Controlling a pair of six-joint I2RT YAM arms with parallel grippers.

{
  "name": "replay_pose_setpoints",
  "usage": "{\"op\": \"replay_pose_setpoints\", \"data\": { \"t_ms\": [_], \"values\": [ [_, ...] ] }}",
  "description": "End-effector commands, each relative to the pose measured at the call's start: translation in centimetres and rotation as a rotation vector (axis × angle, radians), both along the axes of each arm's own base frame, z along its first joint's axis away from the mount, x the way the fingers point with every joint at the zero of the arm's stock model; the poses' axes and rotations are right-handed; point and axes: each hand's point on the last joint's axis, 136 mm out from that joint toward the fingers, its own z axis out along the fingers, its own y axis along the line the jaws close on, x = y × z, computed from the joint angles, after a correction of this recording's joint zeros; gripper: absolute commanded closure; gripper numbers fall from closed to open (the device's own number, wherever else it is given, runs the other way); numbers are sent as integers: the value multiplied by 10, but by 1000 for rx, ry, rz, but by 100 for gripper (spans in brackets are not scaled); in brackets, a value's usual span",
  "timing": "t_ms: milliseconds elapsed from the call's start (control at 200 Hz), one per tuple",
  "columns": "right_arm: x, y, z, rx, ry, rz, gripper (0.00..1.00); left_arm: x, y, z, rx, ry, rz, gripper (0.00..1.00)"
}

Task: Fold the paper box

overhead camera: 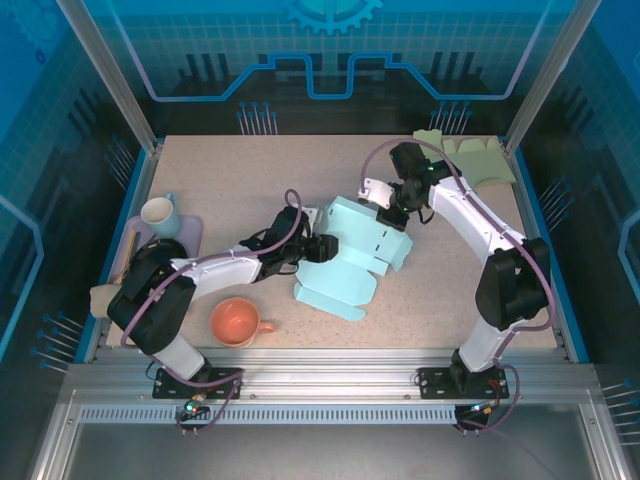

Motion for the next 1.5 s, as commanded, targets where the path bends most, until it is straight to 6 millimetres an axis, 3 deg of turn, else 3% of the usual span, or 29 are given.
{"op": "replay_pose_setpoints", "data": {
  "t_ms": [0,180,285,425,640,865,960,1120,1490],
  "values": [
    [2,10,-2,33,0,23,100,6,-18,35,-90,-55,-32,37],
    [23,0,1,-12,-120,-37,100,-3,18,41,-18,-141,37,24],
    [30,-2,5,-34,-203,-42,100,-16,25,38,-44,-201,17,21],
    [36,3,11,-63,-343,-14,100,-28,37,33,-39,-271,18,22],
    [38,18,15,-197,-610,117,100,-16,88,33,124,-357,219,22],
    [42,23,12,-286,-722,163,100,-19,125,38,154,-395,319,28],
    [43,27,12,-305,-782,192,100,-20,124,35,144,-401,303,28],
    [38,37,10,-310,-859,266,100,-18,103,29,108,-405,205,31],
    [39,37,-4,-329,-845,299,100,-12,84,8,107,-402,115,33]
  ]
}}
